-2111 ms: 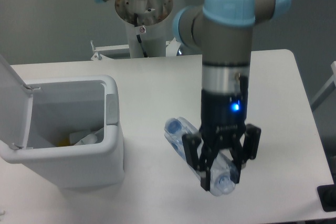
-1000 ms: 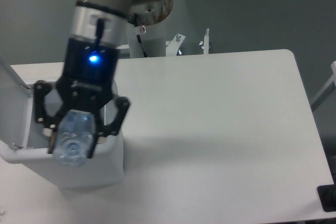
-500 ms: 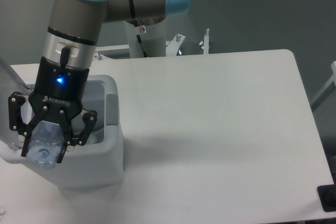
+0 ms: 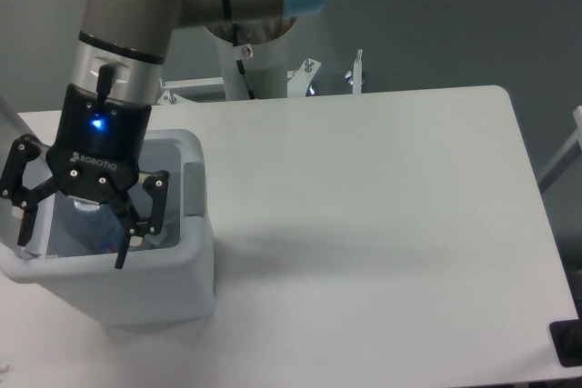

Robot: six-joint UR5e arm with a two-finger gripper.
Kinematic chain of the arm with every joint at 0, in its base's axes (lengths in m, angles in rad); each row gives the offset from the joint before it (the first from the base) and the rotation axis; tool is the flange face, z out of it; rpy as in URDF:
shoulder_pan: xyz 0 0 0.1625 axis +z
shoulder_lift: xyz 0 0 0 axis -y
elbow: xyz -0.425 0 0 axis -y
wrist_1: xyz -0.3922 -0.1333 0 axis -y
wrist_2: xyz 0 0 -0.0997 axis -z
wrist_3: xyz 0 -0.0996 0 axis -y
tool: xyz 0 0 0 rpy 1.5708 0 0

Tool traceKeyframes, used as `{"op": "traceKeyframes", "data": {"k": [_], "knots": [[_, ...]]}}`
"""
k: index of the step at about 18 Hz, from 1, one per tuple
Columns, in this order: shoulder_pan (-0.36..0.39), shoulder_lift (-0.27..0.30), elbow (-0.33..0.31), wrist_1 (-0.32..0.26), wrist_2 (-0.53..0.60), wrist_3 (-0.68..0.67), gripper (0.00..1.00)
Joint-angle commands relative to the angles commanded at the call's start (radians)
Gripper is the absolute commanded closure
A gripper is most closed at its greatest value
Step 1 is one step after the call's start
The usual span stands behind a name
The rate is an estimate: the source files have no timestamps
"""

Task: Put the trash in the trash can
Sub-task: 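Open the gripper to release the bottle and lift away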

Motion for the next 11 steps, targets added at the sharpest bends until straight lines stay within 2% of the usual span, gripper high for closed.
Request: {"op": "traceKeyframes", "data": {"k": [6,9,11], "knots": [[0.198,0.008,0.002,-0.005,0.005,0.017,0.00],[0.279,-0.004,0.003,-0.011,0.012,0.133,0.00],[0.301,-0.011,0.009,-0.014,0.078,0.225,0.00]]}}
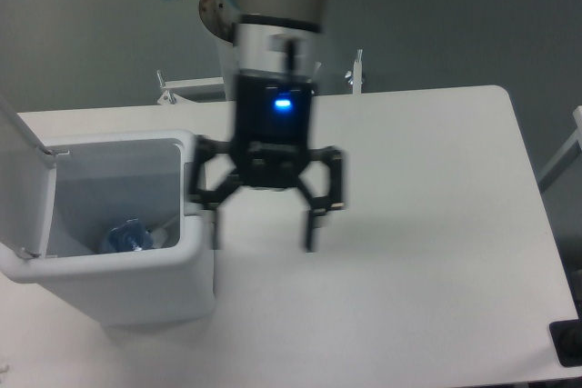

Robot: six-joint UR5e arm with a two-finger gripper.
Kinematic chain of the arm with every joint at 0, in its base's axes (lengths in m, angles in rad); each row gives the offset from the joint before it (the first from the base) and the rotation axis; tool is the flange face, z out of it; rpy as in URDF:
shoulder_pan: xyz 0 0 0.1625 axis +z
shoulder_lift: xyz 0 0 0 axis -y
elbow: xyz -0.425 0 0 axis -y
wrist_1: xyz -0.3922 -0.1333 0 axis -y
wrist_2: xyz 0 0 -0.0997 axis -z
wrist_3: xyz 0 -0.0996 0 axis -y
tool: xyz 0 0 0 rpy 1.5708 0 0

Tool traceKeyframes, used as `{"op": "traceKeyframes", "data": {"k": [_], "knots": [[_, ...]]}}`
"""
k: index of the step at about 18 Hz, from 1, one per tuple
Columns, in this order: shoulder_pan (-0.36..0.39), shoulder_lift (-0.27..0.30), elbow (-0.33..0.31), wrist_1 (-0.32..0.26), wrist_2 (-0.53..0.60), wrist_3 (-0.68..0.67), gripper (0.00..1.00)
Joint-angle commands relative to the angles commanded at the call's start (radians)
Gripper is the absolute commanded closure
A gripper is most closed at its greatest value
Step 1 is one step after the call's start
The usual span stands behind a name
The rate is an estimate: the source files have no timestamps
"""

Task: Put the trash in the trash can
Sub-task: 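Open the gripper to release the bottle and lift away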

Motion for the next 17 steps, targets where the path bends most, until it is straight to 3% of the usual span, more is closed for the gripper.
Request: {"op": "traceKeyframes", "data": {"k": [4,12,15,17], "knots": [[0.043,-0.008,-0.014,-0.027,0.130,0.198,0.00],[0.160,0.066,-0.063,-0.308,0.224,0.673,0.00],[0.181,0.086,-0.066,-0.399,0.260,0.793,0.00],[0.190,0.093,-0.064,-0.423,0.264,0.823,0.00]]}}
